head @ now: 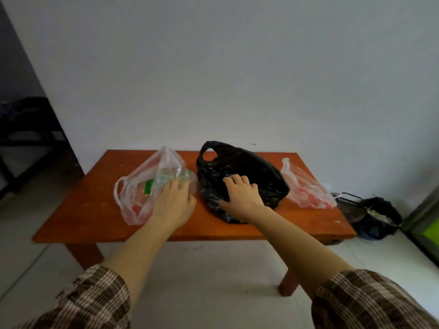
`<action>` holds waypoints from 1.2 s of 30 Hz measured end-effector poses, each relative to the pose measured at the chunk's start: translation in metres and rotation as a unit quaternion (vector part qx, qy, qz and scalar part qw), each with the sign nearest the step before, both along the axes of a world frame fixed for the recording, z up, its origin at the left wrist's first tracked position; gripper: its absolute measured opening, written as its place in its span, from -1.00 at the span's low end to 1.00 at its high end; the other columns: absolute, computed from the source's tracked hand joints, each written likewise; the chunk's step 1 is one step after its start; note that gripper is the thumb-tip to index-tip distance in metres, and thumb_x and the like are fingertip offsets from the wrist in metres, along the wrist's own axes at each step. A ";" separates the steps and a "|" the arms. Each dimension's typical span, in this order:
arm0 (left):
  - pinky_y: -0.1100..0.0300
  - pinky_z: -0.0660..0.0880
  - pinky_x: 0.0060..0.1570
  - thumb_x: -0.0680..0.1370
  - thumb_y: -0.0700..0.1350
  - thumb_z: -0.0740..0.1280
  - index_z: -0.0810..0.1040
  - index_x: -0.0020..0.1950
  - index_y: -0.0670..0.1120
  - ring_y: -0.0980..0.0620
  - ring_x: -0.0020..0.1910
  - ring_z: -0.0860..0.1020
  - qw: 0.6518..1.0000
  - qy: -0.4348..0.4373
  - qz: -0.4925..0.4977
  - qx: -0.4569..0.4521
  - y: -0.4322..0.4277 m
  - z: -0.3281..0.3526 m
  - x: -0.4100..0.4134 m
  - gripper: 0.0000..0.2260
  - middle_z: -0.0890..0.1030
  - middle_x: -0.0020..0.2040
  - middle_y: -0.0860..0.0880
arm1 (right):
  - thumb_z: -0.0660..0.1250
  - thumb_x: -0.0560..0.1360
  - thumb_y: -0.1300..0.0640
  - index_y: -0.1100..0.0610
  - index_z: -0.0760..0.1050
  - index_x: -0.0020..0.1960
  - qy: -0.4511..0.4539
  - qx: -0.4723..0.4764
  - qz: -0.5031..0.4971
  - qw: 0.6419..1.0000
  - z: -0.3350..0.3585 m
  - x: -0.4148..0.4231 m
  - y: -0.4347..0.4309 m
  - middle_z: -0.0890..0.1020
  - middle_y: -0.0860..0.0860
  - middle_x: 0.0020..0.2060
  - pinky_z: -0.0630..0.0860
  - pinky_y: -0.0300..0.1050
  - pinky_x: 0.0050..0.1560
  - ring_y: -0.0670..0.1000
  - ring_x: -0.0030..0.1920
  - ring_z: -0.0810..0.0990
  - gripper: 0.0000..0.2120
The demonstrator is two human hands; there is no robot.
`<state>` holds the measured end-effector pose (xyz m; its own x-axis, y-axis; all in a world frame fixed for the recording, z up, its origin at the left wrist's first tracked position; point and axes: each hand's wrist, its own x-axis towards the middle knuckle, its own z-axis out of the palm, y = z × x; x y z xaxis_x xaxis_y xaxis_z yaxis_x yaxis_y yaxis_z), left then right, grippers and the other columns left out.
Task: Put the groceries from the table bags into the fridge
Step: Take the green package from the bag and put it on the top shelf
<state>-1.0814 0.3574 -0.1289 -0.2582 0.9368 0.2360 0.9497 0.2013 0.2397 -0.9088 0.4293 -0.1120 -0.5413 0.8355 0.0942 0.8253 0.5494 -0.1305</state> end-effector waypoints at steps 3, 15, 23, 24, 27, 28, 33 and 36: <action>-0.03 0.40 0.29 0.54 -0.04 0.23 0.41 0.36 -0.08 -0.11 0.30 0.40 1.000 -0.007 0.014 0.006 0.032 -0.019 -0.062 -0.62 0.42 0.35 -0.11 | 0.26 0.54 -0.10 0.11 0.17 0.48 -0.017 -0.025 0.024 0.999 -0.013 -0.057 0.040 0.26 0.09 0.44 0.26 0.21 0.32 0.19 0.42 0.20 -0.40; -0.08 0.24 0.43 0.54 -0.10 0.19 0.38 0.36 -0.07 -0.08 0.40 0.33 0.998 -0.020 0.011 -0.066 0.110 -0.085 -0.223 -0.62 0.43 0.37 -0.07 | 0.17 0.58 -0.06 0.09 0.23 0.45 -0.004 -0.035 0.125 0.992 -0.055 -0.225 0.127 0.30 0.02 0.41 0.16 0.15 0.41 0.08 0.44 0.19 -0.51; -0.19 0.19 0.39 0.39 0.07 0.12 0.30 0.42 0.10 -0.16 0.52 0.12 0.958 0.129 -0.173 -0.188 0.155 -0.144 -0.319 -0.43 0.28 0.50 -0.13 | 0.10 0.60 -0.05 0.08 0.21 0.47 -0.070 -0.050 0.114 0.990 -0.088 -0.306 0.159 0.12 0.05 0.53 -0.07 0.16 0.47 0.06 0.54 -0.03 -0.53; -0.19 0.13 0.38 0.40 0.09 0.12 0.28 0.42 0.13 -0.16 0.54 0.02 0.949 0.141 -0.203 -0.194 0.161 -0.149 -0.329 -0.45 0.13 0.56 -0.13 | 0.07 0.61 -0.09 0.05 0.22 0.47 -0.077 -0.068 0.102 0.989 -0.092 -0.314 0.162 0.10 0.05 0.54 -0.12 0.16 0.48 0.06 0.54 -0.05 -0.53; -0.20 0.00 0.40 0.46 0.17 0.14 0.28 0.41 0.15 -0.23 0.50 0.10 0.928 0.182 -0.259 -0.195 0.178 -0.158 -0.357 -0.49 -0.07 0.58 -0.12 | 0.11 0.57 -0.24 -0.04 0.21 0.46 -0.103 -0.103 0.074 0.987 -0.108 -0.332 0.174 0.07 0.07 0.55 -0.17 0.17 0.48 0.10 0.55 -0.06 -0.47; -0.20 -0.03 0.40 0.45 0.16 0.23 0.30 0.40 0.14 -0.25 0.46 0.17 0.922 0.195 -0.270 -0.197 0.184 -0.159 -0.364 -0.48 0.04 0.57 -0.14 | 0.15 0.56 -0.24 -0.07 0.20 0.47 -0.116 -0.108 0.071 0.985 -0.113 -0.336 0.179 0.06 0.08 0.55 -0.15 0.18 0.48 0.12 0.55 -0.06 -0.46; -0.17 -0.10 0.45 0.41 -0.17 0.40 0.20 0.54 0.03 -0.25 0.53 -0.04 0.940 0.107 -0.245 -0.213 0.216 -0.175 -0.391 -0.27 -0.04 0.56 -0.13 | 0.16 0.60 0.14 -0.09 0.04 0.55 -0.243 -0.150 0.060 0.957 -0.138 -0.337 0.202 -0.12 0.11 0.57 -0.19 0.20 0.49 0.14 0.56 -0.20 -0.42; -0.08 -0.09 0.50 0.58 -0.19 0.19 -0.07 0.58 0.03 -0.14 0.54 -0.24 0.941 0.013 -0.214 -0.262 0.232 -0.183 -0.399 -0.35 -0.27 0.56 -0.07 | 0.10 0.62 0.15 -0.08 -0.03 0.56 -0.301 -0.161 0.060 0.938 -0.150 -0.338 0.216 -0.17 0.08 0.57 -0.22 0.22 0.48 0.13 0.55 -0.24 -0.42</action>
<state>-1.4807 0.5891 -0.3124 0.1693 0.9434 -0.2853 0.9749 -0.1178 0.1889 -1.2473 0.6455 -0.2623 -0.5070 0.6985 -0.5050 0.7375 0.6548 0.1653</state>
